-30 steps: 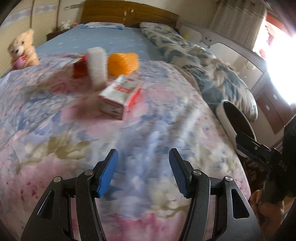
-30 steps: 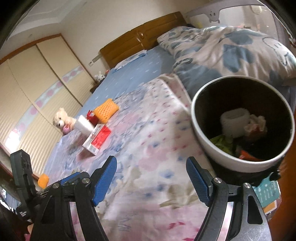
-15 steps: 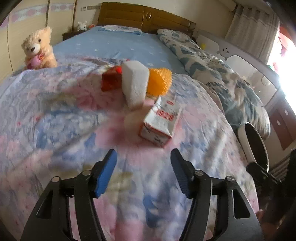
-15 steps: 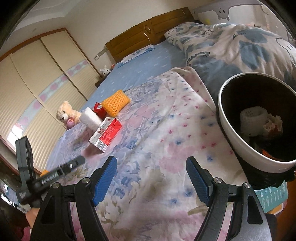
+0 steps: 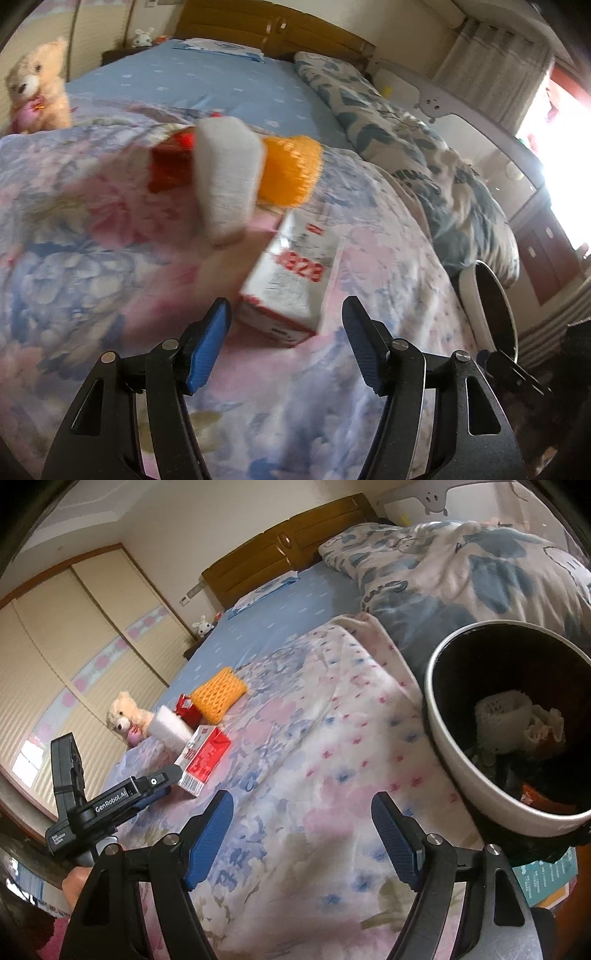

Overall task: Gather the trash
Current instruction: 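Move both open grippers back toward the remaining trash on the bed, then grasp the white foam block with the left gripper while the right grasps the white-and-red milk carton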

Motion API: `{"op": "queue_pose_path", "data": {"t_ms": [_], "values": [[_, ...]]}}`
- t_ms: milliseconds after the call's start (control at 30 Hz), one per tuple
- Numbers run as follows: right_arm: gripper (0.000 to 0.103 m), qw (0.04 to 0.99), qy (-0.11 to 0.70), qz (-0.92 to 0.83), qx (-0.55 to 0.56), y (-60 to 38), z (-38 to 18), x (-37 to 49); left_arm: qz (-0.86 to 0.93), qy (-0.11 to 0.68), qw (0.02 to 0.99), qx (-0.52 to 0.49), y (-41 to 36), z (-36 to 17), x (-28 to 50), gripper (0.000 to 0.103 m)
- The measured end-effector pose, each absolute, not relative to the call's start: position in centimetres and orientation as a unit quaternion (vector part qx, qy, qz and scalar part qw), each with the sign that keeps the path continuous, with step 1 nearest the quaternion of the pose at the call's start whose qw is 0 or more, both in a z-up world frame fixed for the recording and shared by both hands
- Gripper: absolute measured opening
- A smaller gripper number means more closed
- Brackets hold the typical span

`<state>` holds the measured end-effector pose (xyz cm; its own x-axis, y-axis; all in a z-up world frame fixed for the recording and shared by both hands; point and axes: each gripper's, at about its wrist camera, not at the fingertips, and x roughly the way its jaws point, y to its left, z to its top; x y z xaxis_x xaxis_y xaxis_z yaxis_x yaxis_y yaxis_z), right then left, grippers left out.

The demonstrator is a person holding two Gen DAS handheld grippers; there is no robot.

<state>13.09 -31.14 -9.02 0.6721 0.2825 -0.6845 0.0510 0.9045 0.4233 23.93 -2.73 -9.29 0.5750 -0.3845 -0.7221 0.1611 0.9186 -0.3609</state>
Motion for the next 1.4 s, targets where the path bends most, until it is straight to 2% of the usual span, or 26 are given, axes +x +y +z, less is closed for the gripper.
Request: {"op": "queue_pose_path", "data": {"t_ms": [200,600,833,867,900,933,967,1400], "values": [[0.079,0.891,0.395,0.049,0.221,-32.4,-9.0,13.5,-0.214,0.429,0.869,-0.123,-5.4,-8.5,23.4,0.063],[0.079,0.886,0.401,0.058,0.223,-31.6,-9.8,15.1,-0.045,0.429,0.894,-0.122,-0.9,-8.7,27.5,0.063],[0.079,0.883,0.415,0.082,0.201,-29.0,-10.5,16.1,-0.040,0.433,0.895,-0.104,-0.8,-9.9,30.3,0.064],[0.079,0.883,0.417,0.086,0.197,-28.5,-10.6,16.3,-0.045,0.433,0.895,-0.098,-0.8,-10.1,30.4,0.060],[0.079,0.883,0.419,0.090,0.193,-28.1,-10.6,16.5,-0.051,0.433,0.895,-0.094,-0.8,-10.2,30.4,0.041],[0.079,0.883,0.420,0.096,0.187,-27.5,-10.6,16.6,-0.058,0.436,0.894,-0.092,-0.8,-10.3,30.4,0.030],[0.078,0.883,0.420,0.098,0.183,-27.2,-10.6,16.7,-0.065,0.442,0.890,-0.091,-0.5,-10.5,30.4,0.026],[0.078,0.882,0.432,0.159,0.106,-19.2,-10.7,21.0,-0.135,0.483,0.862,-0.072,3.4,-9.3,22.3,0.026]]}}
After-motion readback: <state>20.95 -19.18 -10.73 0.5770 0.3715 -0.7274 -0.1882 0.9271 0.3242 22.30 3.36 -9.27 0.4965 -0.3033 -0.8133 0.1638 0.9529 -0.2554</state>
